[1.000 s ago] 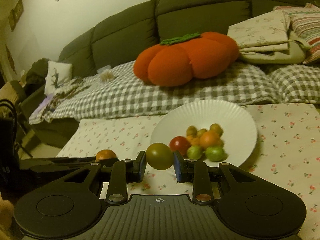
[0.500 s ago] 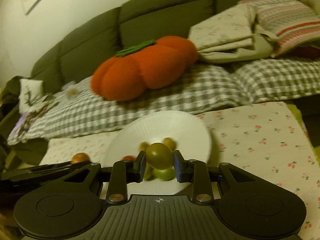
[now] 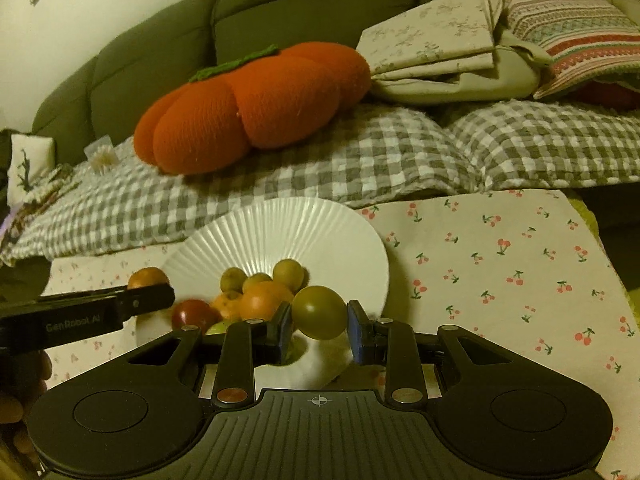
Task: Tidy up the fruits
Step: 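Carry the tangerine and olive-green fruit onto the plate and release them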
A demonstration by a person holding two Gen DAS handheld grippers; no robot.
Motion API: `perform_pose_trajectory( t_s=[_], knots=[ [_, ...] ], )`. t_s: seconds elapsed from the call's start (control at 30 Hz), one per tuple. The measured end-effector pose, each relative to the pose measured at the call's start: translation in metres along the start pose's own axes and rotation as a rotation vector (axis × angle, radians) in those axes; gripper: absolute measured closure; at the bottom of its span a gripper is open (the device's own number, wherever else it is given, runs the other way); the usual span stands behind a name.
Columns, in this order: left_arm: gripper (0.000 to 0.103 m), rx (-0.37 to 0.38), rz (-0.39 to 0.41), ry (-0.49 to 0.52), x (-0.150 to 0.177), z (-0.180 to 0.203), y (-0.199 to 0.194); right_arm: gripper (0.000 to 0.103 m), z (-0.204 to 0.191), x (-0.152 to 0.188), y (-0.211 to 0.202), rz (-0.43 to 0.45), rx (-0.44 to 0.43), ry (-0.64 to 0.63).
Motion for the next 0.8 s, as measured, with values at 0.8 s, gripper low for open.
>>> perform_pose_trajectory(
  t_s=[0.8],
  knots=[
    [0.047, -0.045, 0.014, -0.056, 0.003, -0.003, -0.086, 0.051, -0.016, -0.026, -0.046, 0.096, -0.059, 0.115]
  ],
)
Point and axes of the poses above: each gripper's, at about its wrist camera, not at the fingertips, and y roughly the way its jaws point, z to its right, x to its underside, the point moved 10 cm from there along y, roughly the way its jaws point, and after that the axes turned 6 degrees about z, right-handed, at the moved point
